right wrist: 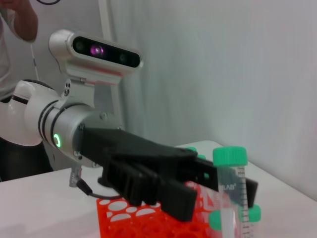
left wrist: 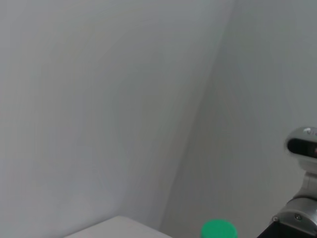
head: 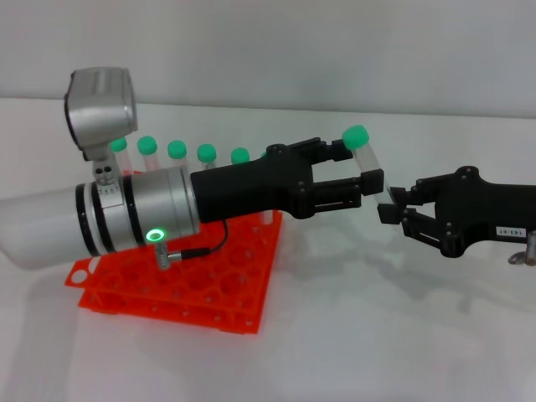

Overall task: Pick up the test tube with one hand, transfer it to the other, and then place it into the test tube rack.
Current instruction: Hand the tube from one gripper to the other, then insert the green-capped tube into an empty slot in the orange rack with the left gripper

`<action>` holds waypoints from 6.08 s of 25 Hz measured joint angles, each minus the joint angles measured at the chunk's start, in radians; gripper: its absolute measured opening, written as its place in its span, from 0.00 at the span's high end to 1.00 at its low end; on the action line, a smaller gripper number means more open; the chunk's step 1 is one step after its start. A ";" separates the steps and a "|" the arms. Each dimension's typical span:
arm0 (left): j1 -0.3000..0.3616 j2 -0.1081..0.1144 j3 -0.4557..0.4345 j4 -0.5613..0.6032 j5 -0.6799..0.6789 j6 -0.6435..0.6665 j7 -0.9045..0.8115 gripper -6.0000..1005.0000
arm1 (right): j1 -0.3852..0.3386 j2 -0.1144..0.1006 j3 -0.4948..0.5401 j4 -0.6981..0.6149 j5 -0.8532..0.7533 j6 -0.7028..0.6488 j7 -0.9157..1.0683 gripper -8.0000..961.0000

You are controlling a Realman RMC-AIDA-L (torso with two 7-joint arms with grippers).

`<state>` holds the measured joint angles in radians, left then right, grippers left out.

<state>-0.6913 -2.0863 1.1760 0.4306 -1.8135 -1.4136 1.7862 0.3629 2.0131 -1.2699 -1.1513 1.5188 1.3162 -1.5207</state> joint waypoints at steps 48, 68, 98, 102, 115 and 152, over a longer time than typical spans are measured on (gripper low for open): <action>0.050 -0.005 0.090 -0.033 -0.172 -0.026 0.162 0.66 | 0.018 0.003 -0.024 0.039 0.027 0.004 -0.136 0.76; 0.072 -0.004 0.102 -0.034 -0.206 -0.030 0.159 0.78 | 0.014 0.004 -0.036 0.039 0.062 0.012 -0.186 0.75; 0.214 0.016 0.108 0.185 -0.167 -0.062 0.135 0.75 | -0.013 -0.003 0.081 0.121 0.086 -0.014 -0.177 0.09; 0.358 0.015 0.107 0.384 -0.157 -0.028 0.074 0.75 | -0.034 -0.004 0.119 0.129 0.090 -0.006 -0.180 0.09; 0.556 0.009 0.079 0.544 -0.129 0.059 0.027 0.73 | -0.058 -0.006 0.124 0.144 0.087 0.015 -0.172 0.09; 0.356 0.005 0.092 0.435 -0.018 0.376 0.121 0.70 | -0.029 -0.005 0.127 0.197 0.092 -0.012 -0.185 0.09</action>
<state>-0.3358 -2.0817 1.2676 0.8652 -1.8312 -1.0379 1.9076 0.3335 2.0080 -1.1428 -0.9546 1.6108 1.3047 -1.7055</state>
